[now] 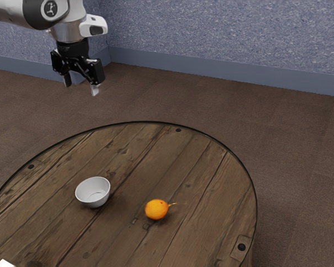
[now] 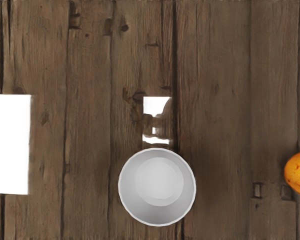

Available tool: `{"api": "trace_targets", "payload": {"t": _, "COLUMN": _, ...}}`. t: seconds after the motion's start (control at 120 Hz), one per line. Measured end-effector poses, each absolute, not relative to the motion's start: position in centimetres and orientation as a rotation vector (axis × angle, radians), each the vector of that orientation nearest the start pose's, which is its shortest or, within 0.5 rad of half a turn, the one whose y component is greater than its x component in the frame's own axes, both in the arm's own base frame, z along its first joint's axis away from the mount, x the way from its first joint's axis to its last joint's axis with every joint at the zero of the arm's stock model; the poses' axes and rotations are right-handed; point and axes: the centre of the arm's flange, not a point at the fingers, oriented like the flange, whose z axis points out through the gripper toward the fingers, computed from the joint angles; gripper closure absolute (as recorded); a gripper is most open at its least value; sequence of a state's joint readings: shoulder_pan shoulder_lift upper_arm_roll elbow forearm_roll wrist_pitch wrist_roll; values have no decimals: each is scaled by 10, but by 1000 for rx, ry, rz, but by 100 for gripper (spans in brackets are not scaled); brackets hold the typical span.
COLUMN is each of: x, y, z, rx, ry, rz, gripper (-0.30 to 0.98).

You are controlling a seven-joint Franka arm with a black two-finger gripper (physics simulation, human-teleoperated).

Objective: Place the pear in the bowl.

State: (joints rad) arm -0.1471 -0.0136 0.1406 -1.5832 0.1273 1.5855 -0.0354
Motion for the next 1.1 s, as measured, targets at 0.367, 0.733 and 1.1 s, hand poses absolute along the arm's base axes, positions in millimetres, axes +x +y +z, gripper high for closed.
{"api": "trace_targets", "payload": {"t": 0.367, "x": 554, "y": 12, "z": 553, "rx": -3008, "ry": -109, "rz": 159, "gripper": 0}}
{"api": "trace_targets", "payload": {"t": 0.733, "x": 526, "y": -92, "z": 407, "rx": -3052, "ry": 94, "rz": 273, "gripper": 0}}
{"api": "trace_targets", "payload": {"t": 1.1, "x": 489, "y": -210, "z": 350, "rx": -3012, "ry": 599, "rz": 91, "gripper": 0}}
